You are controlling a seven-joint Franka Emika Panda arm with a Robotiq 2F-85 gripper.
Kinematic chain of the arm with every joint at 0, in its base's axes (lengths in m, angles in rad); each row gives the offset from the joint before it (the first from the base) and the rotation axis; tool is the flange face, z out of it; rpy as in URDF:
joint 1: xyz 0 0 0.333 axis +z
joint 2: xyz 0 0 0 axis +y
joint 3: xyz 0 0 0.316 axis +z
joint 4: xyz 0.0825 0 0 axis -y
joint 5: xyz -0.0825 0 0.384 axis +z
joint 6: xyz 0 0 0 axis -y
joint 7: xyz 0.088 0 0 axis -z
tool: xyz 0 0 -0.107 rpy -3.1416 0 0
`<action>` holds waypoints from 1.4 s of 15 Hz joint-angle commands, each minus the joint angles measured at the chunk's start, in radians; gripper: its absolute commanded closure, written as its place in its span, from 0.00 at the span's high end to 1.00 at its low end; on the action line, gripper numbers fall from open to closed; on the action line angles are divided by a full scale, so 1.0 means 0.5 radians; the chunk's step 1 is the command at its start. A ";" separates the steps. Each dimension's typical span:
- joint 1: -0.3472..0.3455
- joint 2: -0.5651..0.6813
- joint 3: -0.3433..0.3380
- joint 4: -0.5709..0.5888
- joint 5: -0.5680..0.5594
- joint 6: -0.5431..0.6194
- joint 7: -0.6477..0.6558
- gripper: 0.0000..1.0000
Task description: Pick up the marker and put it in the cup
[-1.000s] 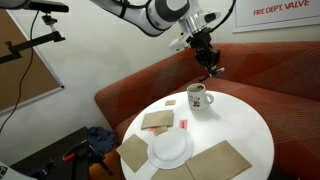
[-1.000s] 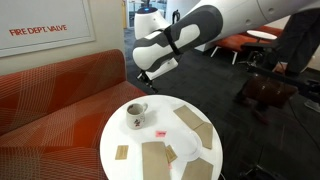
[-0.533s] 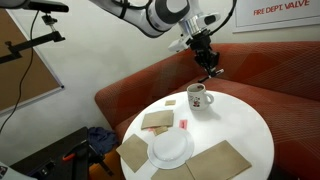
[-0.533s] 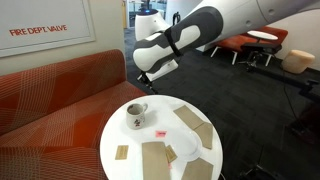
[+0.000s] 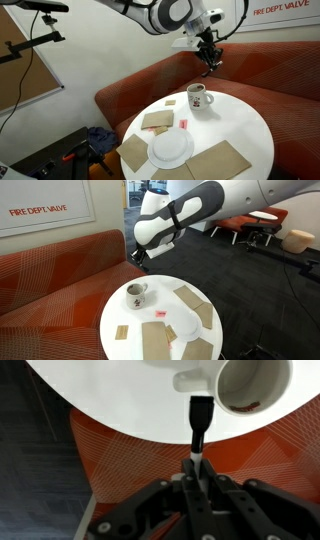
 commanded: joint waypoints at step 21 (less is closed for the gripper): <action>-0.836 0.084 0.858 0.001 1.208 -0.589 -2.817 0.11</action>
